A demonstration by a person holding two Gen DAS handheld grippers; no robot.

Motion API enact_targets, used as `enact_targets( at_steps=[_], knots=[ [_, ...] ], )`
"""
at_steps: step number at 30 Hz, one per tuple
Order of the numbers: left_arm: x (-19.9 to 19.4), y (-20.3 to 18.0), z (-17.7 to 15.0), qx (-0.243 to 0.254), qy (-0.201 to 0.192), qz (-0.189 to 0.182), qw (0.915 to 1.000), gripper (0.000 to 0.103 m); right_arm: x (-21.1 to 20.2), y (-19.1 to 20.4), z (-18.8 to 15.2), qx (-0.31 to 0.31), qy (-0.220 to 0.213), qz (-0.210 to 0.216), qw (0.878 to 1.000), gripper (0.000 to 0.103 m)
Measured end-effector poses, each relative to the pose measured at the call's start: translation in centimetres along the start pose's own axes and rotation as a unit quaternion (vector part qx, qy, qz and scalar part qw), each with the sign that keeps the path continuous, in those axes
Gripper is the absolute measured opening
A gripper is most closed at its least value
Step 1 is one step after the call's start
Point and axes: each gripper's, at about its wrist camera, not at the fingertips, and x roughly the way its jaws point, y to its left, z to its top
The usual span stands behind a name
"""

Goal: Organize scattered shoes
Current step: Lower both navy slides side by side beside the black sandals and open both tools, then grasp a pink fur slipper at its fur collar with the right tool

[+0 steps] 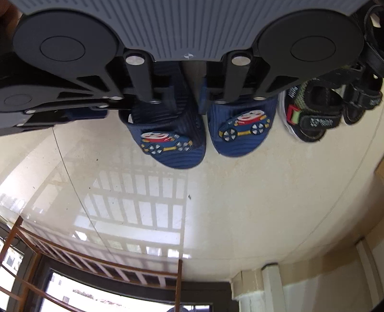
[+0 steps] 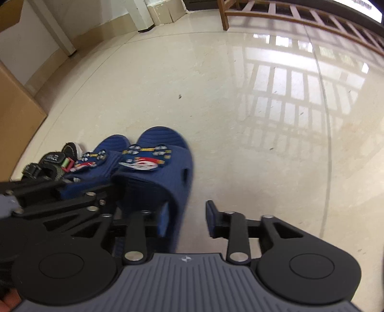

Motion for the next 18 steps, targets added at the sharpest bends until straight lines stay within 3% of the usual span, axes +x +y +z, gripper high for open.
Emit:
enact_targets(
  at_steps=[7, 11, 18],
  knots=[
    [-2.9, -0.9, -1.0, -0.005, 0.007, 0.008, 0.9999, 0.055, -4.5, -3.1, -1.0, 0.033, -0.010, 0.009, 0.999, 0.048],
    [-5.1, -1.7, -1.6, -0.006, -0.002, 0.005, 1.0000, 0.056, -8.3, -4.5, -2.4, 0.045, -0.024, 0.007, 0.999, 0.059],
    [-9.8, -4.6, -3.0, 0.001, -0.014, -0.025, 0.9996, 0.058, -15.5, -6.9, -6.0, 0.065, -0.035, -0.007, 0.997, 0.061]
  ],
)
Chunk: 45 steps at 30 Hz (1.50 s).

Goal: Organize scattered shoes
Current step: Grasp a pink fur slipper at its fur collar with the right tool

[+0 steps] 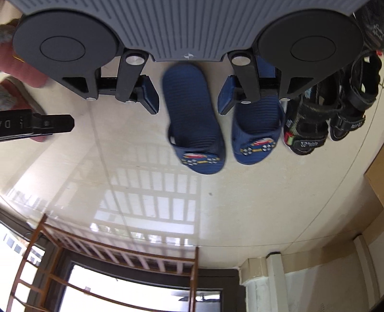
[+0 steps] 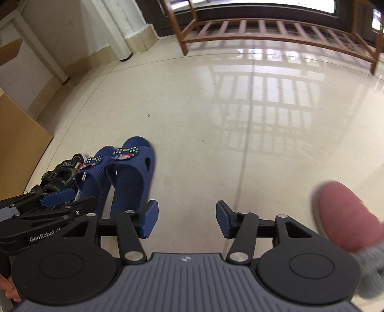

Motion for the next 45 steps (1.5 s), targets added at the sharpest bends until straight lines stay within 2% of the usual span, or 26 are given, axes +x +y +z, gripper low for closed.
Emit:
enact_targets(
  at_steps=[5, 12, 19, 26, 27, 28, 29, 31, 32, 34, 40, 45],
  knots=[
    [-2.3, -2.1, -0.9, 0.008, -0.005, -0.017, 0.9998, 0.059, -4.3, -2.1, -2.8, 0.019, 0.005, -0.007, 1.000, 0.061],
    [-3.8, -4.7, -2.6, 0.023, 0.004, -0.045, 0.9987, 0.060, -9.5, -5.9, -7.5, 0.041, 0.011, -0.045, 0.998, 0.062],
    [-4.3, -5.6, -4.7, 0.029, 0.016, -0.048, 0.9983, 0.060, -10.8, -9.5, -10.9, 0.075, 0.031, -0.075, 0.994, 0.064],
    [-4.5, -6.3, -6.3, 0.037, 0.021, -0.059, 0.9973, 0.060, -8.7, -10.7, -13.1, 0.083, 0.058, -0.065, 0.993, 0.063],
    [-4.6, -6.4, -6.6, 0.041, 0.021, -0.060, 0.9971, 0.060, -8.3, -10.7, -13.1, 0.082, 0.060, -0.063, 0.993, 0.061],
    [-4.8, -6.6, -6.9, 0.047, 0.023, -0.063, 0.9967, 0.060, -7.7, -10.7, -13.2, 0.081, 0.062, -0.063, 0.993, 0.054],
    [-4.9, -6.8, -7.2, 0.052, 0.025, -0.065, 0.9962, 0.060, -7.0, -10.8, -13.2, 0.081, 0.065, -0.064, 0.993, 0.038],
    [-5.0, -7.0, -7.9, 0.065, 0.027, -0.068, 0.9952, 0.060, -6.0, -10.8, -13.1, 0.089, 0.067, -0.066, 0.992, 0.022],
    [-5.1, -7.1, -8.2, 0.072, 0.028, -0.069, 0.9946, 0.060, -5.7, -10.7, -13.1, 0.097, 0.064, -0.058, 0.991, 0.018],
    [-5.5, -7.2, -8.8, 0.082, 0.027, -0.074, 0.9935, 0.060, -5.6, -10.1, -12.8, 0.103, 0.062, -0.041, 0.992, 0.013],
    [-6.3, -7.1, -10.4, 0.096, 0.044, -0.092, 0.9902, 0.060, -4.4, -6.9, -12.7, 0.107, 0.080, 0.002, 0.991, 0.012],
    [-7.3, -6.2, -11.3, 0.107, 0.049, -0.088, 0.9891, 0.060, -2.0, -1.8, -13.0, 0.105, 0.109, 0.060, 0.987, 0.012]
  ],
)
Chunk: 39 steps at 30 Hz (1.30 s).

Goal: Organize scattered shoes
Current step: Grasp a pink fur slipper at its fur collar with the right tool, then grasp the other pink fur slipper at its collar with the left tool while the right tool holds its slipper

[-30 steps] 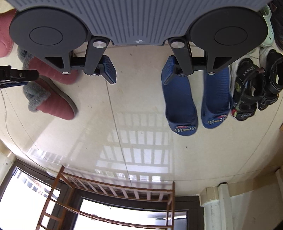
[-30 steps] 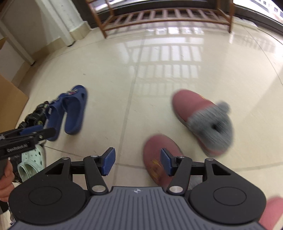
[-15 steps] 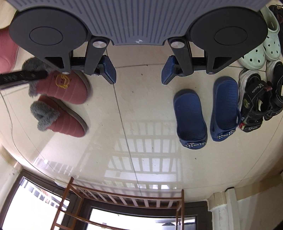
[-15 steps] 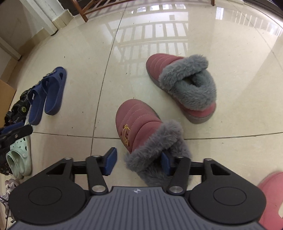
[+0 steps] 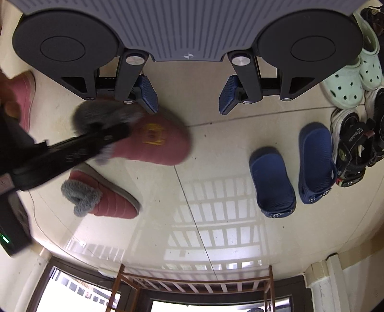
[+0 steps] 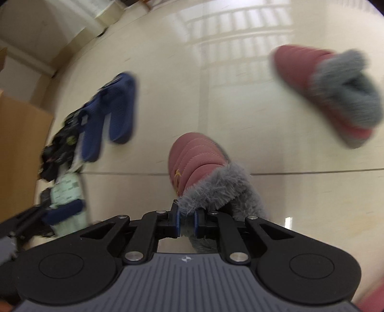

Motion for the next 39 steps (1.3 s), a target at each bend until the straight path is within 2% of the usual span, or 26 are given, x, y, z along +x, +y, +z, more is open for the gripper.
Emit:
enact_targets(
  at_steps=[6, 9, 11, 13, 19, 23, 25, 29, 31, 33, 39],
  knots=[
    [-0.9, 1.9, -1.0, -0.015, 0.008, 0.022, 0.9996, 0.060, 3.1, 5.5, -0.6, -0.034, 0.036, 0.034, 0.998, 0.013],
    [-1.1, 3.3, -1.7, -0.038, 0.017, 0.033, 0.9986, 0.060, 3.9, 7.3, -0.9, -0.050, 0.046, 0.042, 0.997, 0.020],
    [-1.1, 3.7, -1.9, -0.048, 0.019, 0.036, 0.9981, 0.060, 3.8, 7.9, -1.1, -0.059, 0.049, 0.051, 0.996, 0.028],
    [-1.1, 4.1, -2.1, -0.060, 0.019, 0.034, 0.9975, 0.060, 3.4, 8.1, -1.1, -0.067, 0.050, 0.054, 0.995, 0.031],
    [-0.7, 2.9, -1.7, -0.060, 0.016, 0.010, 0.9980, 0.060, 0.2, 6.9, -1.4, -0.080, 0.042, 0.050, 0.995, 0.032],
    [0.1, 1.4, -1.3, -0.054, 0.013, -0.003, 0.9985, 0.060, -2.9, 5.1, -1.4, -0.087, 0.020, 0.028, 0.996, 0.034],
    [0.9, 0.7, -1.2, -0.055, 0.014, -0.002, 0.9984, 0.060, -4.3, 3.9, -0.9, -0.087, 0.002, 0.003, 0.996, 0.035],
    [1.8, -0.4, -1.1, -0.048, 0.009, 0.010, 0.9987, 0.060, -7.3, 0.7, 0.5, -0.081, -0.039, -0.051, 0.995, 0.043],
    [2.3, -0.7, -1.1, -0.050, 0.010, 0.011, 0.9986, 0.060, -8.3, -0.7, 1.2, -0.077, -0.053, -0.062, 0.994, 0.046],
    [2.8, -1.0, -0.9, -0.052, 0.011, 0.015, 0.9985, 0.060, -9.4, -2.8, 2.3, -0.075, -0.075, -0.096, 0.990, 0.048],
    [3.8, -1.0, -0.5, -0.053, 0.014, 0.035, 0.9979, 0.060, -10.5, -7.8, 4.7, -0.061, -0.094, -0.160, 0.981, 0.048]
  ],
)
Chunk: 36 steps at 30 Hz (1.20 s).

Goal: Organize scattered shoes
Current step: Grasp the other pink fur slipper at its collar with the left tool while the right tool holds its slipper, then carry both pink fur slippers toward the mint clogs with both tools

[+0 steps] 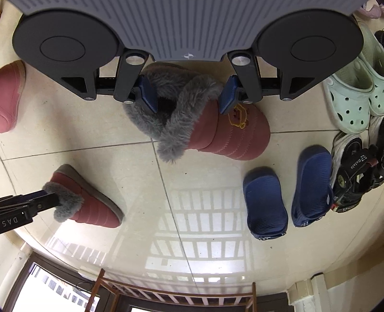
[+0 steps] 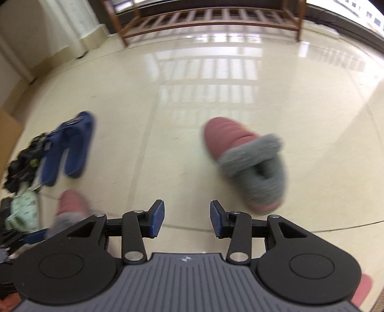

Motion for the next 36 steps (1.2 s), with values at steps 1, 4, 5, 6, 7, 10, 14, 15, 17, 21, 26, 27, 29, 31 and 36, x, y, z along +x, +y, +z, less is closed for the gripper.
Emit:
enact_targets(
  at_steps=[1, 4, 5, 6, 7, 10, 14, 15, 17, 21, 26, 27, 29, 31, 36],
  knots=[
    [0.1, 0.0, 0.1, 0.001, 0.000, 0.003, 1.0000, 0.060, 0.3, -0.8, 0.2, 0.002, -0.001, -0.012, 1.000, 0.048],
    [0.6, 0.2, 0.2, 0.000, 0.005, 0.007, 1.0000, 0.060, 1.3, -2.5, 0.5, 0.012, 0.000, -0.034, 0.999, 0.048],
    [0.8, 0.1, 0.2, 0.001, 0.006, 0.010, 0.9999, 0.060, 1.6, -3.2, 0.6, 0.017, 0.000, -0.041, 0.999, 0.048],
    [0.9, 0.1, 0.2, 0.003, 0.008, 0.012, 0.9999, 0.060, 2.1, -4.2, 0.7, 0.026, 0.000, -0.048, 0.999, 0.048],
    [1.1, 0.1, 0.2, 0.005, 0.009, 0.014, 0.9999, 0.060, 2.5, -4.9, 0.8, 0.033, 0.002, -0.052, 0.998, 0.048],
    [1.4, 0.0, 0.2, 0.007, 0.010, 0.018, 0.9998, 0.062, 3.8, -6.5, 1.1, 0.048, 0.006, -0.061, 0.997, 0.048],
    [1.6, -0.4, 0.1, 0.018, 0.008, 0.022, 0.9996, 0.065, 5.1, -7.4, 1.7, 0.059, 0.008, -0.064, 0.996, 0.048],
    [1.6, -0.4, 0.1, 0.019, 0.008, 0.023, 0.9995, 0.065, 5.5, -7.6, 2.0, 0.059, 0.009, -0.068, 0.996, 0.048],
    [1.6, -0.3, 0.2, 0.014, 0.009, 0.024, 0.9996, 0.065, 6.1, -7.5, 2.5, 0.056, 0.011, -0.073, 0.996, 0.048],
    [1.4, 0.1, 0.5, -0.001, 0.011, 0.018, 0.9998, 0.065, 7.1, -7.3, 3.5, 0.050, 0.017, -0.076, 0.996, 0.048],
    [1.7, 0.5, 0.4, -0.010, 0.022, 0.014, 0.9996, 0.065, 8.5, -7.1, 3.9, 0.052, 0.035, -0.082, 0.995, 0.048],
    [1.7, 0.5, 0.4, -0.010, 0.024, 0.014, 0.9996, 0.065, 8.9, -7.3, 3.9, 0.056, 0.040, -0.080, 0.994, 0.048],
    [1.8, 0.5, 0.2, -0.009, 0.027, 0.014, 0.9995, 0.065, 9.8, -7.5, 3.7, 0.062, 0.053, -0.079, 0.994, 0.038],
    [1.8, 0.5, 0.1, -0.006, 0.030, 0.013, 0.9994, 0.063, 10.3, -7.2, 3.3, 0.054, 0.056, -0.087, 0.993, 0.034],
    [1.9, 0.8, -0.1, -0.007, 0.032, 0.025, 0.9992, 0.048, 10.0, -6.6, 2.9, 0.061, 0.052, -0.085, 0.993, 0.031]
  ],
)
